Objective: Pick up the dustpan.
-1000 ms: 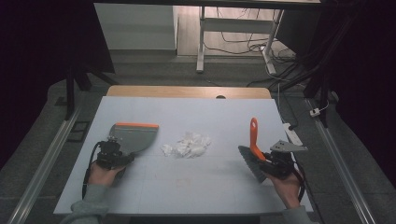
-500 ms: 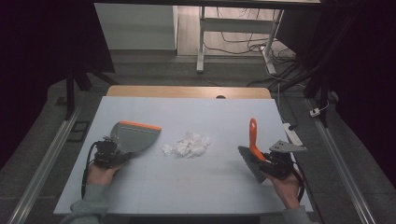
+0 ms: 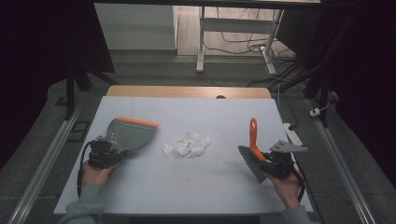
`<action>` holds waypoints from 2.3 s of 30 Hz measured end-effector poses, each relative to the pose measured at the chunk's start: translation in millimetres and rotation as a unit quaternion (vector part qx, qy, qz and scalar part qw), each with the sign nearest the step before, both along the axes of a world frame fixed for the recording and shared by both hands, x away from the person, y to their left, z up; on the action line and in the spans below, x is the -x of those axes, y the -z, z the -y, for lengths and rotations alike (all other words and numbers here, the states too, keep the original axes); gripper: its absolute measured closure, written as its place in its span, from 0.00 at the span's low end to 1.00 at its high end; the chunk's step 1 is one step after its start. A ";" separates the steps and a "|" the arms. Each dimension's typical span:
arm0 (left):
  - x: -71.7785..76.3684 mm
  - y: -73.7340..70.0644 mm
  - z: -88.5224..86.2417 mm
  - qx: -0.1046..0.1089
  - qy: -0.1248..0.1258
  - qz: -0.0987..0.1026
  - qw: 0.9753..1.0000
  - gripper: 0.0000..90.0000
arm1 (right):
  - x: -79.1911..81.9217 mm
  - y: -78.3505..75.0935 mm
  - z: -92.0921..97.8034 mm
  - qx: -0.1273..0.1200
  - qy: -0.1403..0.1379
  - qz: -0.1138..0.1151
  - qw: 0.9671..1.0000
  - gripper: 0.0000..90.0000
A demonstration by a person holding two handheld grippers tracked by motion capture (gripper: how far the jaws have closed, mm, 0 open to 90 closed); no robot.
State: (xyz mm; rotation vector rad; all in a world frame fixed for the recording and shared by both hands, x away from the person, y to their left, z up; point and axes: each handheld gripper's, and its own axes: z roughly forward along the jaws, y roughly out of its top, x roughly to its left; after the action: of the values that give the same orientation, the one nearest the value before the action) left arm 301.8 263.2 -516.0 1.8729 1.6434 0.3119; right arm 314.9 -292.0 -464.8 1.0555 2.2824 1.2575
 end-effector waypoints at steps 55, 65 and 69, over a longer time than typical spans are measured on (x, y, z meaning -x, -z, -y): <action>30.3 -27.9 -31.4 0.018 0.130 0.066 0.989 0.69 | 1.6 -4.3 2.5 -0.011 0.002 0.008 1.000 0.78; 38.3 -30.3 -34.6 0.022 0.158 0.075 0.984 0.69 | 1.8 -4.4 2.0 -0.011 0.001 0.009 1.000 0.78; 42.7 -31.3 -33.3 0.025 0.173 0.076 0.982 0.69 | 2.0 -4.5 1.7 -0.011 0.001 0.010 1.000 0.78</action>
State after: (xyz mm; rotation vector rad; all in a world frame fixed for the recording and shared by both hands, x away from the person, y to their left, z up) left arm 259.1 296.4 -484.6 2.0003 1.1893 0.2549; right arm 312.9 -293.7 -460.3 1.0488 2.2574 1.2894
